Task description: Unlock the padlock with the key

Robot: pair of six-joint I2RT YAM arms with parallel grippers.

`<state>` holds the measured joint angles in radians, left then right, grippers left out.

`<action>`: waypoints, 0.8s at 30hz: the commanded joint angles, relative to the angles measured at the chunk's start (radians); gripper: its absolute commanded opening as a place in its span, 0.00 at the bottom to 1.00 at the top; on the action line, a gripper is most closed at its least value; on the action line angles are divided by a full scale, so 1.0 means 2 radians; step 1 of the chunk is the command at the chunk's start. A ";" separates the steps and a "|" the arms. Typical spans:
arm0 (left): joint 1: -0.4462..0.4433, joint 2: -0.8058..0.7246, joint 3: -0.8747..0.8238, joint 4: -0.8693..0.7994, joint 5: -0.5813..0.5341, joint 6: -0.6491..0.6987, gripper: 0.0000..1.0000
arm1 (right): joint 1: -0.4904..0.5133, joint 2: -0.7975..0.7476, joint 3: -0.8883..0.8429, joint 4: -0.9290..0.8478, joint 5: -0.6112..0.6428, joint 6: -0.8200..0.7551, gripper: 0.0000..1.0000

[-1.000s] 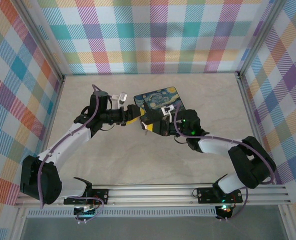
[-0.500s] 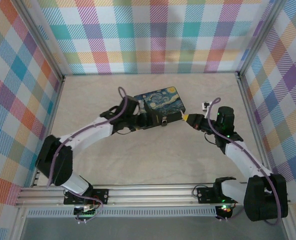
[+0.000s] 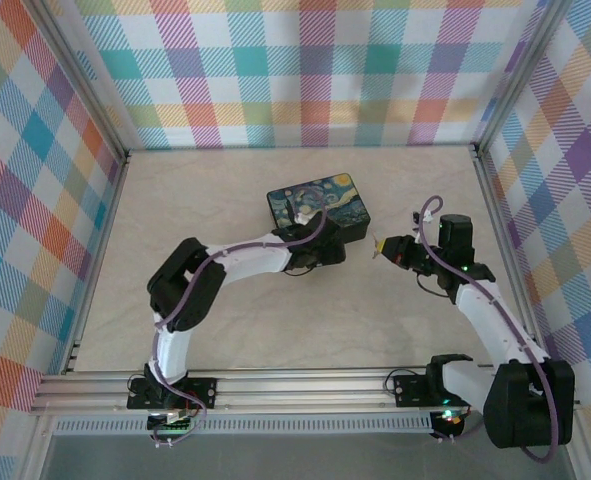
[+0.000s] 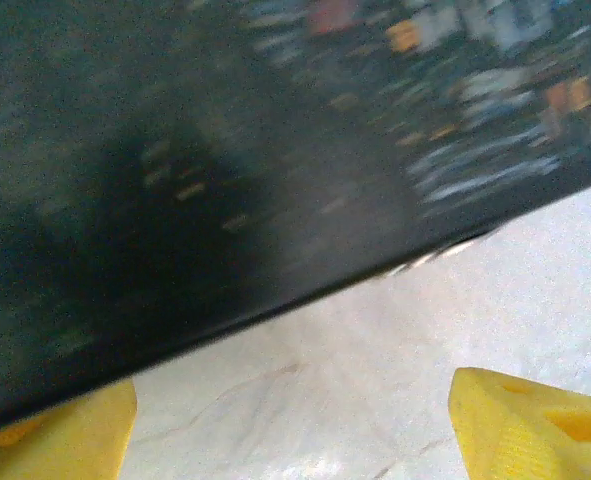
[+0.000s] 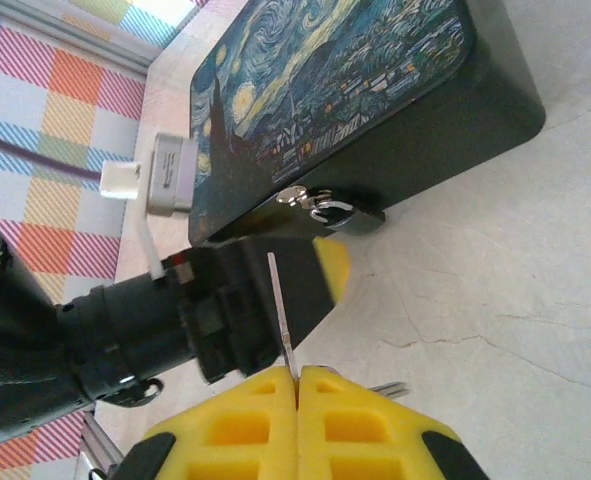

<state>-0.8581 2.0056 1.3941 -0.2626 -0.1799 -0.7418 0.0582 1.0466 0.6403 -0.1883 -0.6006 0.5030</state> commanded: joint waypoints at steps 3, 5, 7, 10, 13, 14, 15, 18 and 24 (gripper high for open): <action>-0.007 0.041 0.056 -0.042 -0.095 -0.029 0.74 | -0.003 -0.040 0.022 -0.051 0.016 -0.037 0.00; -0.009 0.057 0.076 -0.067 -0.111 -0.045 0.68 | -0.003 -0.047 0.023 -0.055 0.017 -0.038 0.00; -0.012 0.068 0.088 -0.080 -0.124 -0.056 0.63 | -0.003 -0.048 0.023 -0.056 0.012 -0.038 0.00; -0.014 0.079 0.097 -0.084 -0.136 -0.067 0.55 | -0.002 -0.048 0.023 -0.052 0.004 -0.036 0.00; -0.016 0.089 0.107 -0.087 -0.147 -0.074 0.48 | -0.002 -0.048 0.024 -0.053 0.001 -0.039 0.00; -0.017 0.093 0.112 -0.089 -0.153 -0.074 0.46 | -0.003 -0.048 0.025 -0.052 0.000 -0.039 0.00; -0.018 0.096 0.118 -0.092 -0.159 -0.074 0.44 | -0.003 -0.047 0.025 -0.051 -0.001 -0.039 0.00; -0.021 0.110 0.136 -0.105 -0.175 -0.073 0.42 | -0.002 -0.046 0.026 -0.049 -0.008 -0.036 0.00; -0.022 0.115 0.142 -0.125 -0.201 -0.061 0.44 | -0.003 -0.049 0.018 -0.047 -0.013 -0.034 0.00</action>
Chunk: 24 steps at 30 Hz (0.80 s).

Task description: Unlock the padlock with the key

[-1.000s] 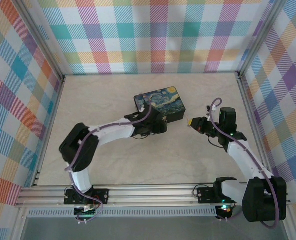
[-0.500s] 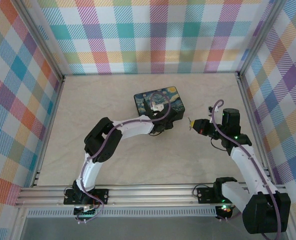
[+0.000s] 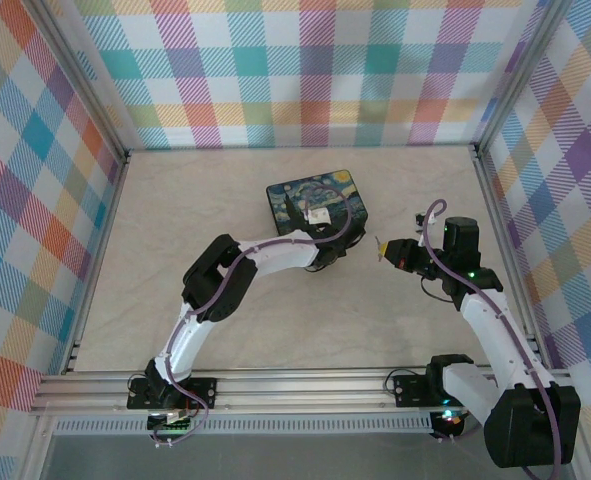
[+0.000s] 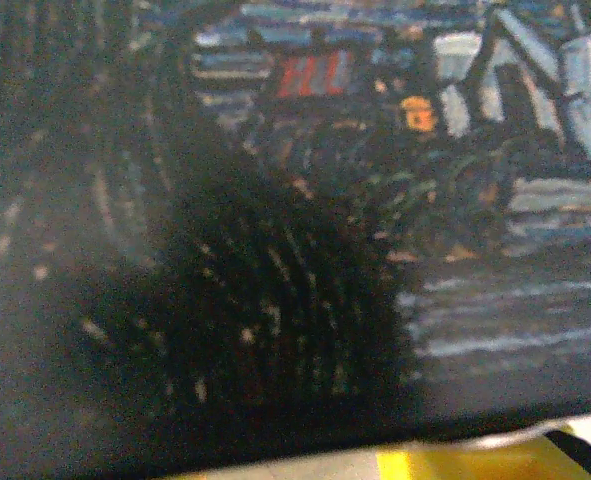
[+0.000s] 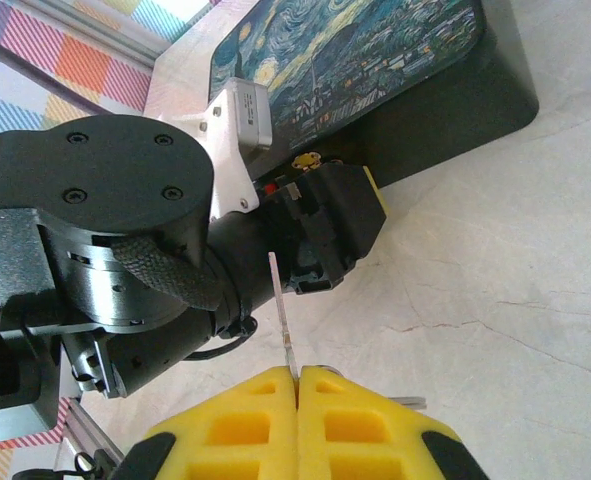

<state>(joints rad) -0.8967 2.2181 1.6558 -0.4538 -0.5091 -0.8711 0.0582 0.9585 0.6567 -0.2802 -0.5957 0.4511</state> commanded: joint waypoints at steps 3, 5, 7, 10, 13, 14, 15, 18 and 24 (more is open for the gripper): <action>-0.003 0.011 0.013 -0.031 -0.041 0.014 0.42 | -0.003 -0.005 0.004 0.005 -0.018 -0.004 0.00; -0.003 0.012 0.015 -0.029 -0.042 0.019 0.30 | -0.002 -0.004 0.004 0.005 -0.020 -0.003 0.00; -0.003 0.014 0.017 -0.031 -0.041 0.025 0.18 | -0.002 -0.004 0.006 0.001 -0.020 -0.003 0.00; -0.003 0.008 0.017 -0.040 -0.039 0.037 0.16 | -0.002 -0.005 0.011 -0.011 -0.017 -0.008 0.00; -0.001 -0.013 0.013 -0.063 -0.028 0.044 0.16 | -0.002 -0.006 0.009 -0.020 -0.022 -0.007 0.00; -0.001 -0.022 0.011 -0.074 -0.022 0.050 0.16 | -0.001 -0.007 0.007 -0.022 -0.023 -0.007 0.00; -0.001 -0.031 0.009 -0.084 -0.020 0.054 0.16 | -0.001 -0.008 0.003 -0.022 -0.024 -0.006 0.00; 0.001 -0.062 0.003 -0.119 -0.015 0.070 0.29 | -0.001 -0.013 -0.009 -0.017 -0.020 0.001 0.00; 0.013 -0.100 -0.004 -0.121 0.009 0.085 0.57 | -0.001 0.002 -0.007 -0.011 0.023 0.019 0.00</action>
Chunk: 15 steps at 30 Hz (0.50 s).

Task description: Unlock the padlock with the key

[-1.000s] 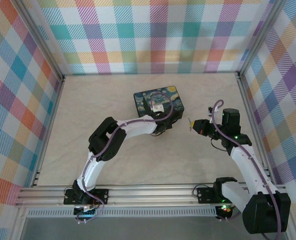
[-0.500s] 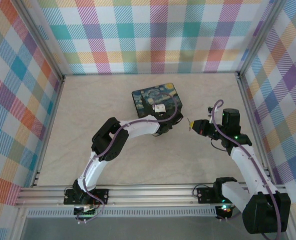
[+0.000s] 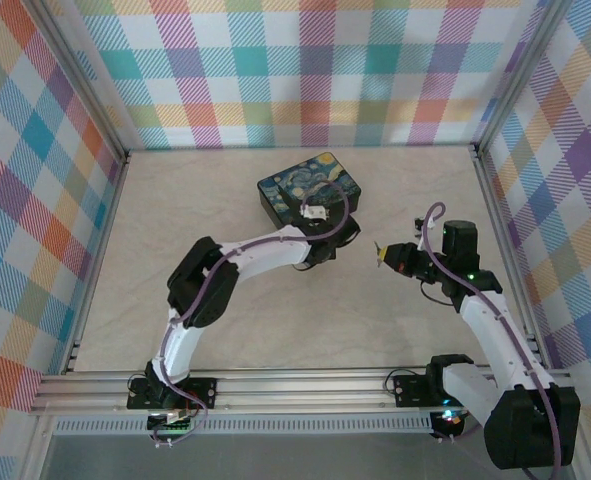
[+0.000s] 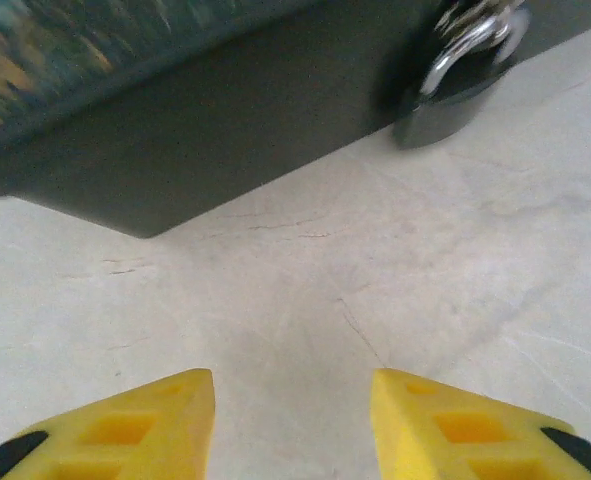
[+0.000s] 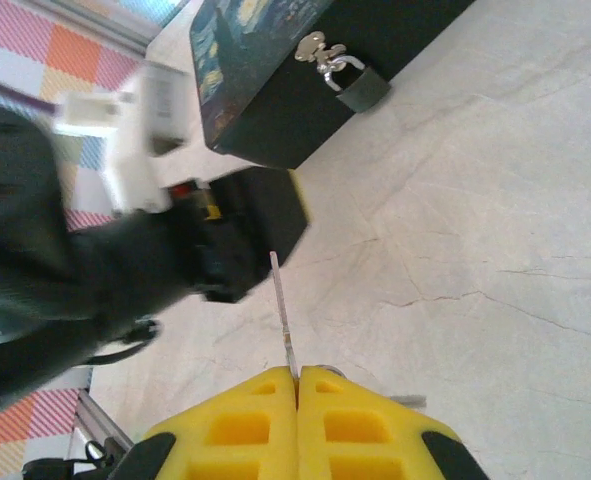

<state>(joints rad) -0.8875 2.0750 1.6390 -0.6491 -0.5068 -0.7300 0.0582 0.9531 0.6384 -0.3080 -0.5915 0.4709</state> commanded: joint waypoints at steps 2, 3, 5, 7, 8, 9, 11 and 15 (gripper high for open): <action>0.013 -0.026 0.025 -0.045 -0.005 0.020 0.63 | -0.001 0.015 0.014 -0.004 0.031 0.009 0.00; 0.017 -0.026 0.031 -0.050 -0.005 0.025 0.64 | -0.001 0.019 0.020 -0.006 0.030 0.007 0.00; 0.034 -0.030 0.032 -0.043 0.011 0.040 0.68 | -0.001 0.026 0.030 -0.006 0.028 0.007 0.00; 0.049 -0.037 0.027 -0.024 0.026 0.061 0.74 | -0.001 0.031 0.035 -0.003 0.024 0.008 0.00; 0.053 -0.041 0.028 -0.015 0.025 0.080 0.77 | -0.001 0.033 0.038 -0.002 0.020 0.008 0.00; 0.056 -0.042 0.031 -0.011 0.022 0.101 0.78 | -0.001 0.035 0.039 -0.002 0.019 0.007 0.00; 0.064 -0.040 0.044 -0.009 0.025 0.160 0.80 | 0.000 0.037 0.040 -0.002 0.013 0.008 0.00; 0.084 -0.023 0.071 -0.025 0.094 0.287 0.80 | 0.002 0.039 0.041 -0.002 0.010 0.008 0.00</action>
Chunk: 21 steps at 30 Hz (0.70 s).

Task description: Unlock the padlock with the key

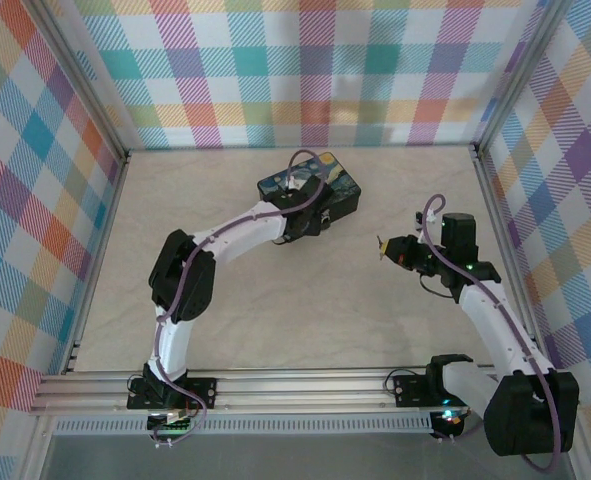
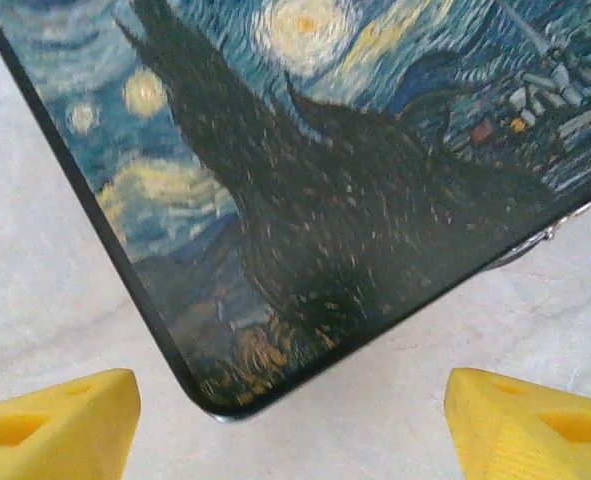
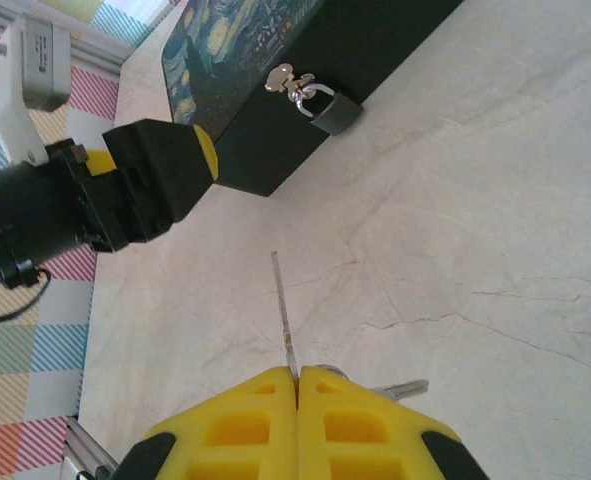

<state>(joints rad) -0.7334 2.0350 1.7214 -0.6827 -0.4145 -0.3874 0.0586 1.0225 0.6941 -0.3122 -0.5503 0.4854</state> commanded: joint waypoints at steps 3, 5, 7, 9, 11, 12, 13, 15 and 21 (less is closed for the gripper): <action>0.009 0.022 0.056 -0.030 0.076 0.207 0.80 | 0.008 0.013 0.014 0.003 -0.011 0.005 0.00; 0.009 0.036 0.073 -0.044 0.092 0.254 0.80 | 0.014 0.021 0.020 -0.001 -0.007 0.007 0.00; 0.011 0.047 0.086 -0.054 0.103 0.287 0.81 | 0.020 0.029 0.029 -0.008 -0.003 0.005 0.00; 0.016 0.060 0.103 -0.071 0.102 0.309 0.81 | 0.026 0.033 0.039 -0.018 0.004 0.001 0.00; 0.025 0.074 0.119 -0.080 0.099 0.322 0.81 | 0.029 0.035 0.047 -0.027 0.006 -0.002 0.00; 0.029 0.077 0.121 -0.079 0.101 0.326 0.81 | 0.030 0.036 0.049 -0.029 0.007 -0.003 0.00; 0.034 0.080 0.122 -0.076 0.108 0.331 0.81 | 0.031 0.038 0.050 -0.032 0.006 -0.002 0.00; 0.040 0.083 0.120 -0.066 0.114 0.339 0.80 | 0.033 0.042 0.051 -0.034 0.004 -0.001 0.00; 0.046 0.096 0.090 -0.054 0.093 0.353 0.63 | 0.057 0.052 0.068 -0.051 0.016 -0.008 0.00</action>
<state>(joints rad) -0.6506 2.2021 1.9358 -0.7708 -0.2176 0.2863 0.1474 1.1213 0.7879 -0.3779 -0.5289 0.4866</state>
